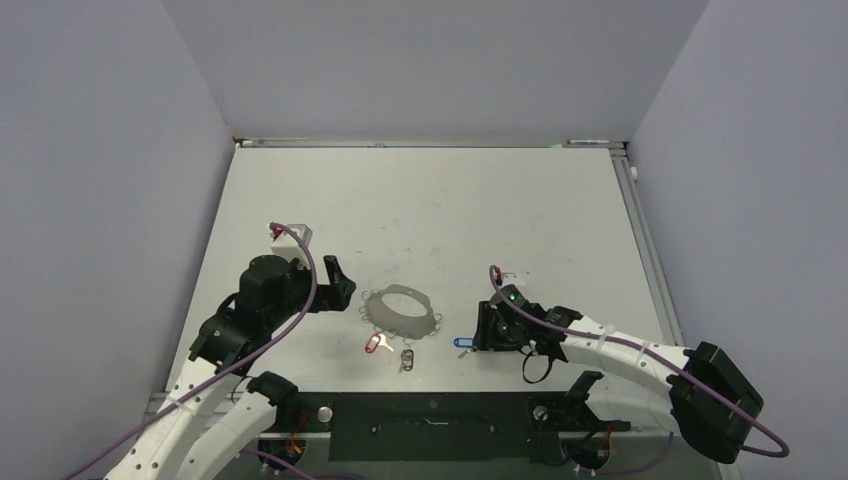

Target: Put the keys on the keyring

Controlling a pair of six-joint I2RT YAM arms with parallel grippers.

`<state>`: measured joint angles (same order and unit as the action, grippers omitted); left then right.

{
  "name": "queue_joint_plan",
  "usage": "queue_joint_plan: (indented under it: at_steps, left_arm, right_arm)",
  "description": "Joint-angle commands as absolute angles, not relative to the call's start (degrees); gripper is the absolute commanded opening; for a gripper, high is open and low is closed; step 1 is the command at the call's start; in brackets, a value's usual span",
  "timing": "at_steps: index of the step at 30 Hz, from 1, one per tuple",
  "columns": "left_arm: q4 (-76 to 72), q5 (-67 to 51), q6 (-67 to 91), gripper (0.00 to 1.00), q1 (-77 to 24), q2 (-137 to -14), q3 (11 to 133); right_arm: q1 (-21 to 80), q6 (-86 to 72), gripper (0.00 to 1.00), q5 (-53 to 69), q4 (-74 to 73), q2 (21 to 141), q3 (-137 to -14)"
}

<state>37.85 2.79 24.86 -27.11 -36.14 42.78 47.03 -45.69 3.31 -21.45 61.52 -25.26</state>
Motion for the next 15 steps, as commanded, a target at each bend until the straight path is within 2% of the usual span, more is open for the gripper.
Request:
queue_joint_plan:
  at_steps: [1,9,15]
  left_arm:
    - [35.55,3.35,24.17,0.97,-26.9,-36.06,43.15]
    - [35.64,3.54,24.17,0.98,-26.97,-36.19,43.13]
    - [35.67,3.76,24.17,0.98,-26.94,-36.29,43.15]
  right_arm:
    - [47.48,-44.32,0.43,2.26,-16.63,62.83,-24.34]
    - [47.48,-43.45,0.4,4.02,-13.97,63.92,-22.54]
    - [47.52,-42.92,0.3,5.37,-13.32,64.47,-22.12]
